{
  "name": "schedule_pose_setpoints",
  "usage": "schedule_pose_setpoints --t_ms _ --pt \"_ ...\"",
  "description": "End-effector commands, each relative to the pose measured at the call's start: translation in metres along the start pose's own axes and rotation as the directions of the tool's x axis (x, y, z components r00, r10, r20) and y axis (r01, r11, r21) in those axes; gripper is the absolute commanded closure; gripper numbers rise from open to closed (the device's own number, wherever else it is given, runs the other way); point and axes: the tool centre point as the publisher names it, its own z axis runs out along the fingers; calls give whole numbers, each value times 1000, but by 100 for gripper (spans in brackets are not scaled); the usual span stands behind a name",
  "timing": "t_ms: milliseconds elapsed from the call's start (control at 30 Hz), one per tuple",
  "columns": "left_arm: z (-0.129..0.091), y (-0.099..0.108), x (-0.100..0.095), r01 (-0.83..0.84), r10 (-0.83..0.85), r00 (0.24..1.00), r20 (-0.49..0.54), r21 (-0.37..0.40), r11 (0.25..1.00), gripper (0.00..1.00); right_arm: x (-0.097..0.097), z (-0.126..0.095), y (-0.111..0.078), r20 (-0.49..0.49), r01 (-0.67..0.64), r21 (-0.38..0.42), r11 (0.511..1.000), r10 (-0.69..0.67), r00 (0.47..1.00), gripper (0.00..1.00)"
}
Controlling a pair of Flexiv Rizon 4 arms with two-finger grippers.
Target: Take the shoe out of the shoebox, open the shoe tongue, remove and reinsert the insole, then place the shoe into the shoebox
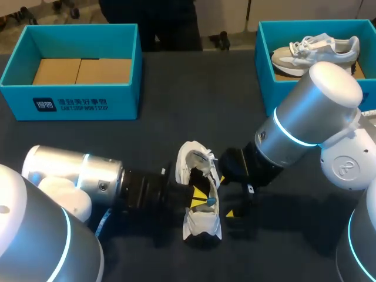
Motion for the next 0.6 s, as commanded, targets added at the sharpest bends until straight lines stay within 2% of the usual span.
schedule_pose_setpoints --t_ms 33,133,400,600 --pt "-7 -5 -2 6 -6 1000 -31 3 1000 65 1 1 0 1 0 -1 1000 0 1000 0" --pt "-10 -11 -1 12 -12 999 -50 0 1000 56 1 1 0 1 0 -1 1000 0 1000 0" --pt "-16 -29 -5 32 -35 991 -127 -26 999 55 1 1 0 1 0 -1 1000 0 1000 0" --pt "-16 -29 -6 20 -30 983 -181 -59 998 56 1 1 0 1 0 -1 1000 0 1000 0"
